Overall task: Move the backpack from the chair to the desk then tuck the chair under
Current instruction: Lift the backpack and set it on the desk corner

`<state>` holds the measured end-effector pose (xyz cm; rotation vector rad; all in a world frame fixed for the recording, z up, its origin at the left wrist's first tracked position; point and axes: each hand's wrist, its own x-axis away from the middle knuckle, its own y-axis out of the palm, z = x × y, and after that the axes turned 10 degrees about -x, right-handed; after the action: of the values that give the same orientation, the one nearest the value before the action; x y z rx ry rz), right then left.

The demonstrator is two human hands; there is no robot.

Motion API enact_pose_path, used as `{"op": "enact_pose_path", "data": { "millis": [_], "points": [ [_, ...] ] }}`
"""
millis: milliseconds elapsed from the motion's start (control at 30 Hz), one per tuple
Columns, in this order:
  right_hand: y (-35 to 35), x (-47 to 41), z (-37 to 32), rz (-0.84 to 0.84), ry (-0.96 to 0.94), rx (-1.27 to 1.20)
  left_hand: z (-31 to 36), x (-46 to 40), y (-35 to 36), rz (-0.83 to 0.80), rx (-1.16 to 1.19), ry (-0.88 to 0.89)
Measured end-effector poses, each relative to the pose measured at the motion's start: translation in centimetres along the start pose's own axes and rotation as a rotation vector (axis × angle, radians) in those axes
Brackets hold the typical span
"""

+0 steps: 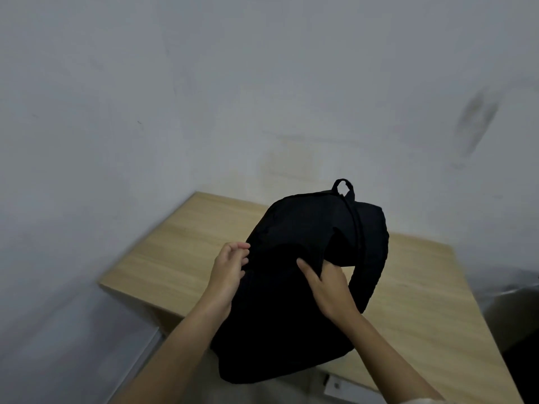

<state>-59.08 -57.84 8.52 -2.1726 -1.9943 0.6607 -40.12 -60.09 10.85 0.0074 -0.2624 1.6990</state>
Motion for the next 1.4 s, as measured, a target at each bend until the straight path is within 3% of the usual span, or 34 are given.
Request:
{"op": "enact_pose_path", "data": {
  "millis": [467,967,1133,1400],
  "points": [
    [7.0,-18.7,3.5,-0.219,-0.022,-0.044,2.5,-15.5,-0.9,0.143,-0.085,0.031],
    [18.7,-28.2,3.4,-0.327,0.002,-0.171,-1.8,-24.0,-9.6,0.289,-0.124,-0.091],
    [25.0,-32.6,1.9,-0.334,0.075,-0.207,-2.1,-30.1,-14.0,0.266,-0.171,-0.083],
    [35.2,-40.5,-0.4,-0.190,0.151,-0.228,-1.1,-40.1,-22.0,0.221,-0.260,-0.001]
  ]
}}
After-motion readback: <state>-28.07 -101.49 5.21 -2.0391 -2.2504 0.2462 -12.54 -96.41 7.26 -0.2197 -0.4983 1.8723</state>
